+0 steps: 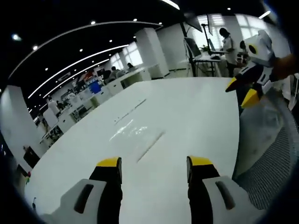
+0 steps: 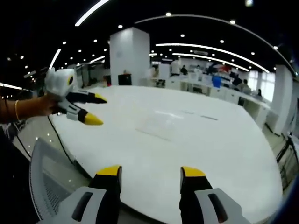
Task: Open the resealable bag by pulling the two sides of the seal apart until the entire bag opening is separated and visibly accessible.
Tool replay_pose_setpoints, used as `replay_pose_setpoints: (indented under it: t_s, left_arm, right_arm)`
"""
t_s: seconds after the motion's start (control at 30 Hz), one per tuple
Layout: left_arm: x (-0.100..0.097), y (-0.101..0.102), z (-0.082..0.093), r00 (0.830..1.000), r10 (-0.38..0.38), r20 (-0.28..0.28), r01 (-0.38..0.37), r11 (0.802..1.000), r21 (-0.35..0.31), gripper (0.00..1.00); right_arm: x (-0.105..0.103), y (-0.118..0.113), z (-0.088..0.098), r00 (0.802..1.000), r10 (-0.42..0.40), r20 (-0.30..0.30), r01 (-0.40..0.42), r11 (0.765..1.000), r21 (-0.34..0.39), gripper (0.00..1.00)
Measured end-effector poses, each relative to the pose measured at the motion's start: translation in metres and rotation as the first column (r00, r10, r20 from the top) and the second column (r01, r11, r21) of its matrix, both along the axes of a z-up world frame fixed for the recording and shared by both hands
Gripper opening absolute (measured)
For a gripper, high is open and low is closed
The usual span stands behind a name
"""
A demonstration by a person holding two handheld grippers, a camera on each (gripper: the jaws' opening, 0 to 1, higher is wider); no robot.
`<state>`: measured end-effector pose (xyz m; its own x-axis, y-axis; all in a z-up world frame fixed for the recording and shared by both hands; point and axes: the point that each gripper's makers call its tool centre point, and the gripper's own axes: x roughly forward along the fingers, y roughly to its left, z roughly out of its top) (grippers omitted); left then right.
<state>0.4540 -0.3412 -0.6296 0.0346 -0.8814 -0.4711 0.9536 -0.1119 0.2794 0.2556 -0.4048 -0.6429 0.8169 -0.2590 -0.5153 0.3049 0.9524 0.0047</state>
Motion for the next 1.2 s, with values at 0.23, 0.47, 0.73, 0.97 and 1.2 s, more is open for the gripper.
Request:
replay_pose_setpoints:
  t_s: [0.23, 0.47, 0.73, 0.97, 1.2]
  left_arm:
    - [-0.011, 0.026, 0.007, 0.999, 0.031, -0.025, -0.031, 0.999, -0.015, 0.53]
    - [-0.021, 0.040, 0.011, 0.997, 0.057, -0.056, -0.059, 0.998, -0.035, 0.57]
    - [-0.033, 0.056, 0.016, 0.980, 0.112, -0.167, -0.133, 0.984, -0.116, 0.79]
    - [-0.032, 0.065, 0.013, 0.966, 0.151, -0.209, -0.178, 0.977, -0.119, 0.82]
    - [-0.039, 0.065, 0.011, 0.967, 0.139, -0.214, -0.166, 0.980, -0.111, 0.83]
  right_arm:
    - [0.000, 0.009, 0.002, 1.000, 0.018, 0.008, -0.018, 1.000, 0.000, 0.49]
    - [-0.003, 0.013, 0.003, 1.000, 0.025, 0.019, -0.025, 1.000, -0.003, 0.52]
    - [-0.009, 0.020, 0.010, 0.996, 0.013, 0.087, -0.011, 1.000, -0.025, 0.65]
    - [-0.009, 0.020, 0.014, 0.992, 0.001, 0.129, 0.002, 1.000, -0.025, 0.69]
    - [-0.013, 0.020, 0.011, 0.993, -0.011, 0.118, 0.013, 1.000, -0.016, 0.69]
